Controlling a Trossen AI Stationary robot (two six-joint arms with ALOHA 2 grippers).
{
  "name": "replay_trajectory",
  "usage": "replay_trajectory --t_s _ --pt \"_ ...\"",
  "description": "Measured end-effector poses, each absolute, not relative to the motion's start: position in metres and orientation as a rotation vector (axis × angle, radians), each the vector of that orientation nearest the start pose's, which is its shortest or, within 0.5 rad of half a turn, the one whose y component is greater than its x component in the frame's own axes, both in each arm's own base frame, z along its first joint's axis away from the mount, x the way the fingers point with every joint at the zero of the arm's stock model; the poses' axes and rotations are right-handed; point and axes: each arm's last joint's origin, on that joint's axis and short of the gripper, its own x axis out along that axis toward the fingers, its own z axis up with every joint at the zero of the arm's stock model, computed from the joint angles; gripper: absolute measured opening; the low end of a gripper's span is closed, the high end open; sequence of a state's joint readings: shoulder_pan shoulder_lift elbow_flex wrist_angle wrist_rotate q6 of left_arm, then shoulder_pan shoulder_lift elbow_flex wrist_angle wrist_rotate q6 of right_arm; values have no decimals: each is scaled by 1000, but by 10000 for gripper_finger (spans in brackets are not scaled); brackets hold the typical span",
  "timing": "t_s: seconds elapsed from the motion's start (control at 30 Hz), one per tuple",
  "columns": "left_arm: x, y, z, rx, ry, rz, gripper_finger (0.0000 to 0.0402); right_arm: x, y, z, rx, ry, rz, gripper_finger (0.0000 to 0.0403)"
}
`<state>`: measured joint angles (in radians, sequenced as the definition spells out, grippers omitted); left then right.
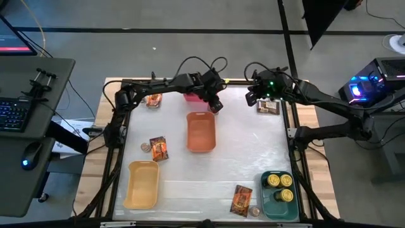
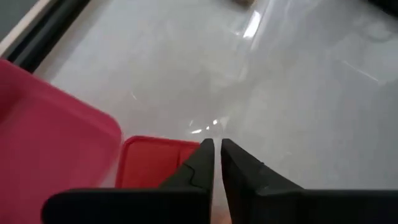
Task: Sort spices by type
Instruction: Put the red spice can into the red bin
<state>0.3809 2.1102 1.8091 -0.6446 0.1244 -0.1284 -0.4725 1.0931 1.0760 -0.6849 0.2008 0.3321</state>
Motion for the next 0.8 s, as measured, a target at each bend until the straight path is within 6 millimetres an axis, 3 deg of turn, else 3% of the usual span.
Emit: replay_trajectory --t_s 0.33,0.8 --pt "436 178 213 -336 951 301 0 192 -104 332 404 597 -758 0" --pt "410 196 211 -246 1136 339 0 192 -104 332 406 596 -759 0"
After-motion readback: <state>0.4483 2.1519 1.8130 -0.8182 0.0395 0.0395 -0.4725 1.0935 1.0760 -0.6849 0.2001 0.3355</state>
